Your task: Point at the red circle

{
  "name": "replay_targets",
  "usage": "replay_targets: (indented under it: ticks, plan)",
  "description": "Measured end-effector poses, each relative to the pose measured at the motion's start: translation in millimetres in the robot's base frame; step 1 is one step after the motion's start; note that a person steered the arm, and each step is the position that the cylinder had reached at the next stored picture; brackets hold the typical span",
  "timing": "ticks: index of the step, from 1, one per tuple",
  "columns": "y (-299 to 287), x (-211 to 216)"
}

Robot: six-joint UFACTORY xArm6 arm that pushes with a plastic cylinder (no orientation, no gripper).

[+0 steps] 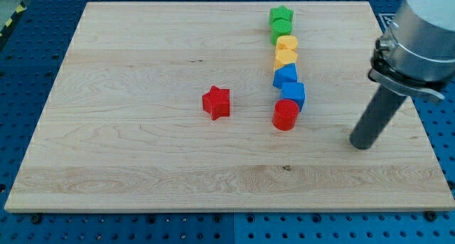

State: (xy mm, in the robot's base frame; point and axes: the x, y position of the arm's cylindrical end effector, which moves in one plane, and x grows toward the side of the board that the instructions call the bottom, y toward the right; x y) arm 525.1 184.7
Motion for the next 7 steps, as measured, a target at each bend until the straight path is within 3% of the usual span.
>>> replay_targets:
  ticks: [3, 7]
  plan:
    - [-57, -22]
    - [-61, -28]
